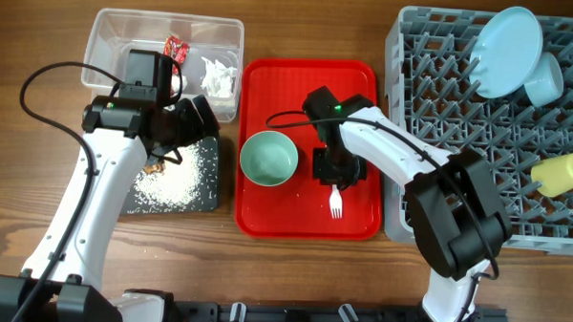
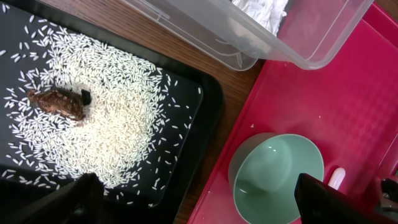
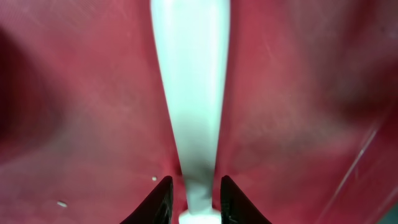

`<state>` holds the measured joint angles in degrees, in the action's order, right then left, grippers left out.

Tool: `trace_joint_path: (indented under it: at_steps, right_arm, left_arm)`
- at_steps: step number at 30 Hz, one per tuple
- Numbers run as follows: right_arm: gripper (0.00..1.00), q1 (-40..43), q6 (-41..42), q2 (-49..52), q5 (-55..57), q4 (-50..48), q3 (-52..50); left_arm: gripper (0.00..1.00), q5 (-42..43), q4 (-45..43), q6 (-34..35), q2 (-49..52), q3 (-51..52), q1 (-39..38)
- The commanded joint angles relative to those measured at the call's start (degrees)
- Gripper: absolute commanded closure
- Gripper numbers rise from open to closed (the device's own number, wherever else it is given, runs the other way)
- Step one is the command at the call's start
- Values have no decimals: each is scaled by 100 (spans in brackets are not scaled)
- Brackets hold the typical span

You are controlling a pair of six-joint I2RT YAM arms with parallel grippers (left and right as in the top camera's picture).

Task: Sort waste into correct bins and load items into the dishwasher rack
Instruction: 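Carry the fork right and insert it into the dish rack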

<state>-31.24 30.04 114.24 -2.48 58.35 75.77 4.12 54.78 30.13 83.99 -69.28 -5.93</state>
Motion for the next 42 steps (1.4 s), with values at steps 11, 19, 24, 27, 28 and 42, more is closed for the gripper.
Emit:
trace_joint_path:
  at_steps: [11, 19, 24, 27, 28, 42]
  right_arm:
    - [96, 24, -321, 17, -11, -343, -332]
    - [96, 452, -837, -909, 33, 264, 236]
    - [96, 1038, -1462, -1965, 28, 387, 289]
    - [96, 1447, -1784, -2457, 31, 542, 289]
    - [96, 1585, -1821, -2564, 37, 603, 289]
    - [96, 2496, -2258, -2087, 315, 721, -411]
  left_arm:
    - [0, -96, 15, 17, -105, -11, 22]
    - [0, -96, 15, 17, -105, -11, 22]
    - [0, -96, 15, 17, -105, -11, 22]
    - [0, -96, 15, 17, -105, -11, 22]
    - [0, -96, 13, 17, -105, -11, 22]
    - [0, -96, 15, 17, -105, -11, 22]
